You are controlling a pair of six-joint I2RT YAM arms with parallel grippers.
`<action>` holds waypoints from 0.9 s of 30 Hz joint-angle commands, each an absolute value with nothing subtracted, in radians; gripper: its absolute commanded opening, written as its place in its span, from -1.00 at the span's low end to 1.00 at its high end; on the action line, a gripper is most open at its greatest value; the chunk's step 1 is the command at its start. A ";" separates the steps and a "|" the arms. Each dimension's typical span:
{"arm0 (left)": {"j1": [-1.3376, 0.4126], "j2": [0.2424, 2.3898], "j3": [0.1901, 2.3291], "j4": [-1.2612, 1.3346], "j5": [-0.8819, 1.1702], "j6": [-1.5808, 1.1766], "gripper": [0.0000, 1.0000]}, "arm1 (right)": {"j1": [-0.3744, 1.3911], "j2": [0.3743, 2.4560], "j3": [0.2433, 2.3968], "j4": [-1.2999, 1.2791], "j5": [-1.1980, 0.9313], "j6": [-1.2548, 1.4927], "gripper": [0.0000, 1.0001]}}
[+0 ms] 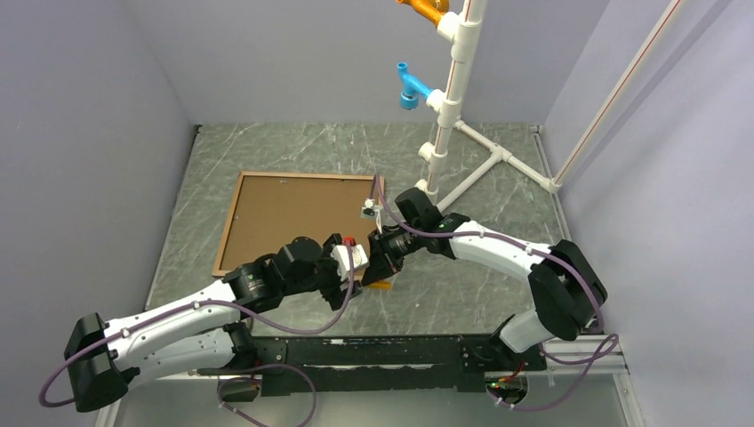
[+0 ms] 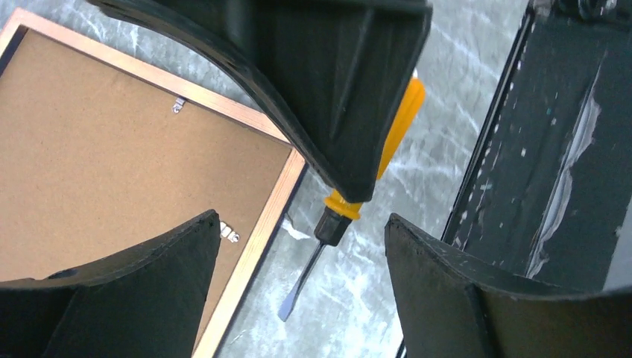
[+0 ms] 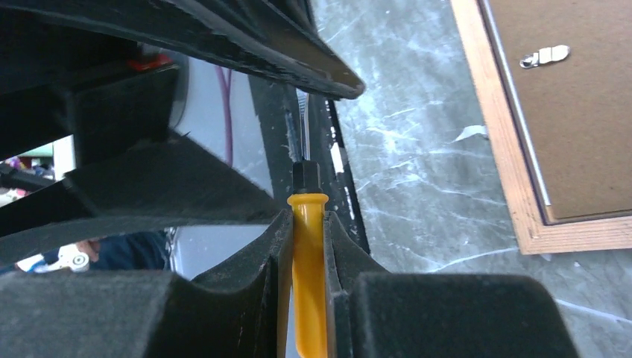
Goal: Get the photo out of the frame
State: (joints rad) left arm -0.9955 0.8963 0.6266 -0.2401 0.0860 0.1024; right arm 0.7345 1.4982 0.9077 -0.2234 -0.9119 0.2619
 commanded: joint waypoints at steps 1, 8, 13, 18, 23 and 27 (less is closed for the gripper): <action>-1.011 0.881 0.637 -0.270 0.168 0.277 0.67 | 0.739 1.454 0.925 -0.232 -1.027 0.223 -1.00; -1.020 0.944 0.659 -0.300 0.145 0.299 0.10 | 0.750 1.440 0.911 -0.205 -1.077 0.236 -1.00; -1.022 0.944 0.681 -0.332 0.126 0.306 -0.76 | 0.749 1.425 0.892 -0.147 -1.059 0.289 -1.00; -1.033 0.858 0.648 -0.314 0.069 0.282 -1.00 | 0.719 1.369 0.861 -0.073 -0.871 0.424 -0.28; -1.034 0.744 0.614 -0.254 0.005 0.205 -1.00 | 0.662 1.255 0.697 0.245 -0.788 0.695 0.76; -1.034 0.686 0.567 -0.184 -0.012 0.098 -1.00 | 0.656 1.243 0.587 0.508 -0.806 0.916 0.98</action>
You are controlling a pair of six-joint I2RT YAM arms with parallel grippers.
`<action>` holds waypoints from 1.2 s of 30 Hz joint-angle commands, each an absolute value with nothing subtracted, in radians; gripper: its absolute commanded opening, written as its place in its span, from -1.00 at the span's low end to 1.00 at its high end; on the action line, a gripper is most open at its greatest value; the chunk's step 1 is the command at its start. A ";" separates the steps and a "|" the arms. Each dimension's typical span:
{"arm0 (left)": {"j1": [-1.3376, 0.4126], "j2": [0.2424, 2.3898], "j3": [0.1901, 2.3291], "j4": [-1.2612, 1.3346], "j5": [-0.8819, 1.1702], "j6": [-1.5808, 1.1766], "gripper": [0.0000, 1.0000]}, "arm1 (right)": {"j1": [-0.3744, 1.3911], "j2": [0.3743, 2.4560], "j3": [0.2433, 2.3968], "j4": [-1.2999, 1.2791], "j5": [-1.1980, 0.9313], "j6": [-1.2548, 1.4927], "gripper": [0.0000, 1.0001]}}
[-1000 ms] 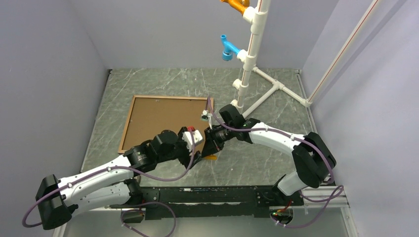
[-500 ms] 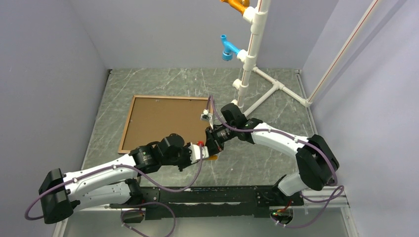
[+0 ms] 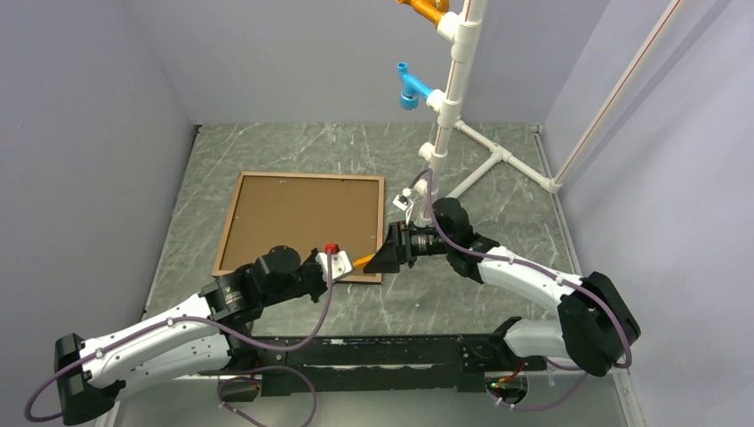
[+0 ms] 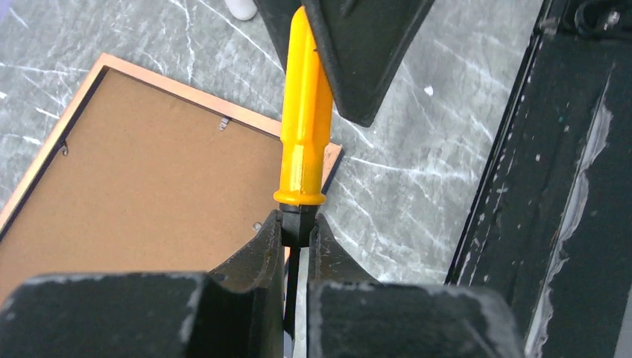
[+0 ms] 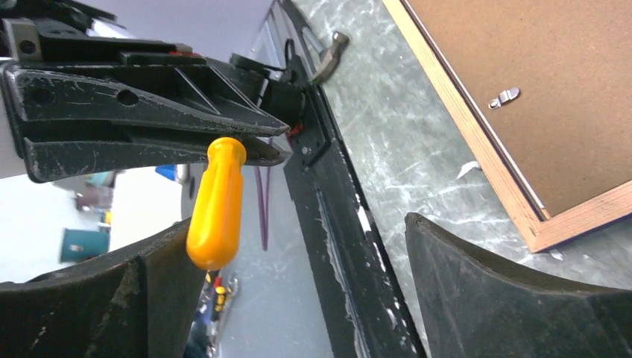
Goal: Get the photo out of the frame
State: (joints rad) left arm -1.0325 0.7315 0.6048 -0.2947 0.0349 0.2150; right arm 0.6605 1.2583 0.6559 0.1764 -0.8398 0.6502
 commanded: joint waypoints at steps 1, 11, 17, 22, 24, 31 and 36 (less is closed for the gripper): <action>-1.034 0.677 0.549 -0.159 -0.024 0.072 -1.00 | 0.658 1.249 0.567 0.593 -0.812 0.964 0.99; -1.034 0.687 0.460 -0.020 -0.038 -0.150 -1.00 | 0.735 1.303 0.593 0.666 -0.691 1.005 0.51; -1.034 0.680 0.437 -0.008 -0.054 -0.181 -1.00 | 0.793 1.322 0.652 0.513 -0.589 0.919 0.35; -1.034 0.666 0.430 -0.008 -0.069 -0.182 -1.00 | 0.800 1.360 0.676 0.516 -0.612 0.911 0.14; -1.034 0.660 0.424 -0.008 -0.073 -0.181 -1.00 | 0.807 1.375 0.683 0.521 -0.626 0.902 -0.02; -1.034 0.689 0.441 -0.017 -0.156 -0.259 -0.24 | 0.812 1.395 0.682 0.499 -0.631 0.847 -1.00; -1.032 0.649 0.422 -0.061 -0.289 -0.497 0.97 | 0.807 1.369 0.792 0.154 -0.328 0.584 -1.00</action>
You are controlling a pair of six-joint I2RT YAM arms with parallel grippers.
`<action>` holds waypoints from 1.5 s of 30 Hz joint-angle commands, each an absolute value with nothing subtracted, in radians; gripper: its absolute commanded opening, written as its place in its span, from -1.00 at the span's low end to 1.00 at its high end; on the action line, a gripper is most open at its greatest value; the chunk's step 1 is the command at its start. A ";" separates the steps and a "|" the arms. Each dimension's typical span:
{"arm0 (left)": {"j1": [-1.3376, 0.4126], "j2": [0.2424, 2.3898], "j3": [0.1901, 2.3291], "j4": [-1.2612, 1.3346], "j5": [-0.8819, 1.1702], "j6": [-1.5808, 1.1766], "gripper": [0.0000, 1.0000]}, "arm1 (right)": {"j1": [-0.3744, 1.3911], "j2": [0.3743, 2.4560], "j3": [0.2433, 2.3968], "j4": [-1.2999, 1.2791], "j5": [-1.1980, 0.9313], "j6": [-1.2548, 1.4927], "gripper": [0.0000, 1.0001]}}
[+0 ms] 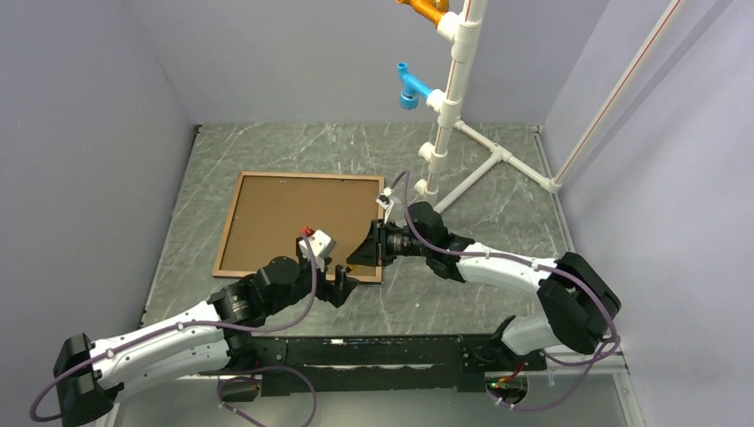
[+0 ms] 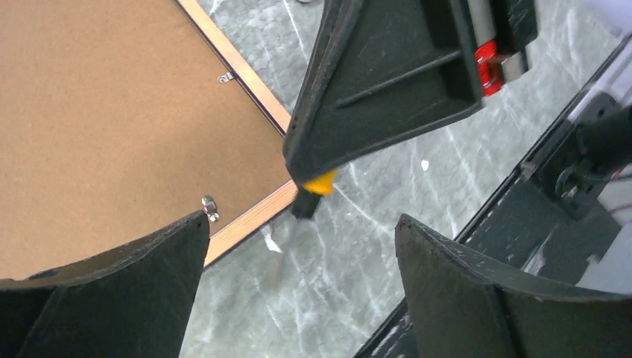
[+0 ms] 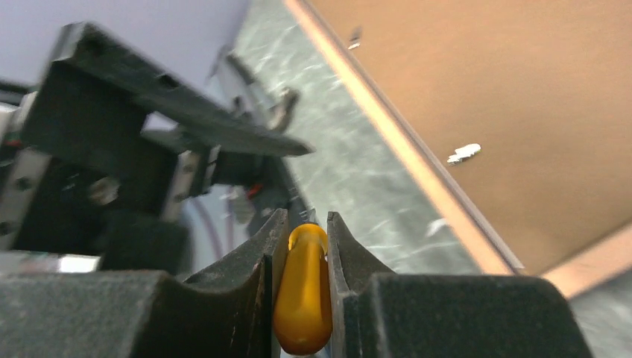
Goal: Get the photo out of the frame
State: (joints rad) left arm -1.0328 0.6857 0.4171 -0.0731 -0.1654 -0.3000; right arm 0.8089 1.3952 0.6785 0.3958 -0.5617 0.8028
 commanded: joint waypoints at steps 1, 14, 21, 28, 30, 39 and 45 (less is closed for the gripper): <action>-1.030 0.638 0.418 -0.084 -0.321 -0.555 0.99 | 0.807 1.372 0.837 0.076 -0.255 0.515 -1.00; -0.675 0.802 0.343 -0.355 0.045 -1.132 0.82 | 0.729 1.591 1.092 -0.140 0.041 0.192 -1.00; -0.642 0.808 0.285 -0.299 0.048 -1.193 0.61 | 0.730 1.670 1.157 -0.172 0.044 0.095 -1.00; -0.631 0.823 0.272 -0.278 0.028 -1.199 0.51 | 0.731 1.690 1.174 -0.202 0.057 0.065 -1.00; -0.628 0.838 0.271 -0.271 0.018 -1.191 0.48 | 0.731 1.691 1.161 -0.185 0.034 0.057 -1.00; -0.620 0.902 0.261 -0.208 0.018 -1.190 0.42 | 0.733 1.754 1.181 -0.188 0.014 0.052 -1.00; -0.618 0.919 0.260 -0.189 0.003 -1.194 0.42 | 0.756 1.744 1.193 -0.260 0.005 0.074 -1.00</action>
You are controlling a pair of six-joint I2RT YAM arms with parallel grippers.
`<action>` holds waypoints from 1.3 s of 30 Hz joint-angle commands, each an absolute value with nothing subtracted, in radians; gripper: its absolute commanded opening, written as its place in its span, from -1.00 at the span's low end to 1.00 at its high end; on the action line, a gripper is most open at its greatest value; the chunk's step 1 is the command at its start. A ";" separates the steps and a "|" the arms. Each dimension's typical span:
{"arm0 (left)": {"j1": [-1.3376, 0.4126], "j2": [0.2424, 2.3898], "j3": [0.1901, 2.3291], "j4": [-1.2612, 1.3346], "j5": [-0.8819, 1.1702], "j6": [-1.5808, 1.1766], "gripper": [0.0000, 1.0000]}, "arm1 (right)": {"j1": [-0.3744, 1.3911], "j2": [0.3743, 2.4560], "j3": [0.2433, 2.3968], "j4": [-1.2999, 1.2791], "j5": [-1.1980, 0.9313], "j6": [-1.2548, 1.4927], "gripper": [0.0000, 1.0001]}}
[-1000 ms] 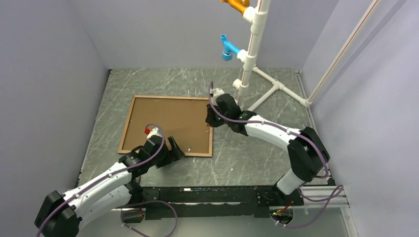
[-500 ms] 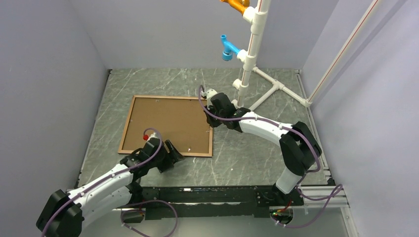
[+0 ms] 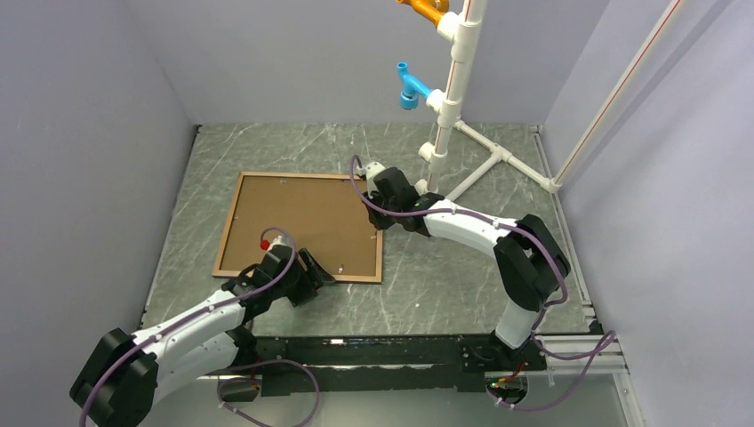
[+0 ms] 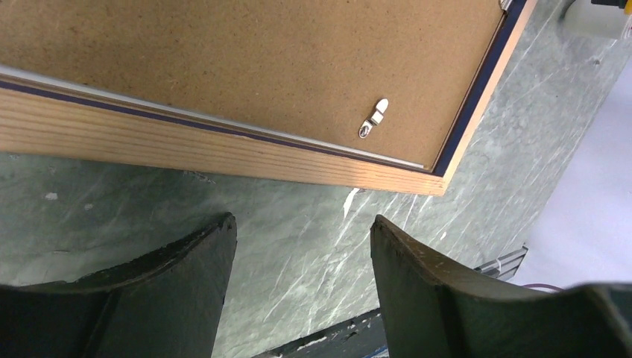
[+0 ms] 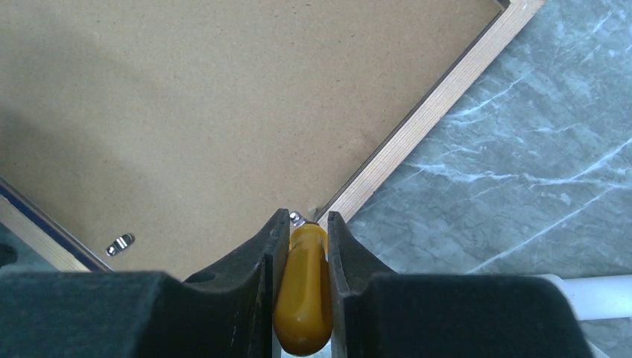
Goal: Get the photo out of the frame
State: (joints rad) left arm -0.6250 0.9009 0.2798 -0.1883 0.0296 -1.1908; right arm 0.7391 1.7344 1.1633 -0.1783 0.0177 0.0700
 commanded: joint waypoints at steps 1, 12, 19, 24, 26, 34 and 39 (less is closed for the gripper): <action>-0.617 0.920 0.260 -0.188 0.003 -1.195 0.41 | 0.763 1.745 1.193 -0.270 0.005 0.080 -1.00; -0.615 0.930 0.262 -0.189 0.003 -1.193 0.42 | 0.778 1.789 1.243 -0.398 0.084 0.103 -1.00; -0.615 0.923 0.260 -0.187 0.003 -1.196 0.42 | 0.777 1.824 1.272 -0.449 0.033 0.115 -1.00; -0.615 0.940 0.258 -0.171 0.003 -1.197 0.42 | 0.774 1.854 1.291 -0.474 -0.087 0.156 -1.00; -0.615 0.947 0.260 -0.168 0.003 -1.196 0.42 | 0.775 1.868 1.303 -0.493 -0.111 0.177 -1.00; -0.615 0.938 0.254 -0.166 0.002 -1.201 0.42 | 0.775 1.879 1.320 -0.569 -0.149 0.231 -1.00; -0.615 0.930 0.248 -0.158 0.003 -1.203 0.42 | 0.823 1.824 1.276 -0.522 -0.085 0.218 -1.00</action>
State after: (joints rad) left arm -0.6205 0.9306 0.2752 -0.1333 0.0292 -1.1984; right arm 0.7555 1.8194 1.3312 -0.4072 -0.0273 0.1688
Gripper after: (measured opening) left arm 0.709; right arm 0.224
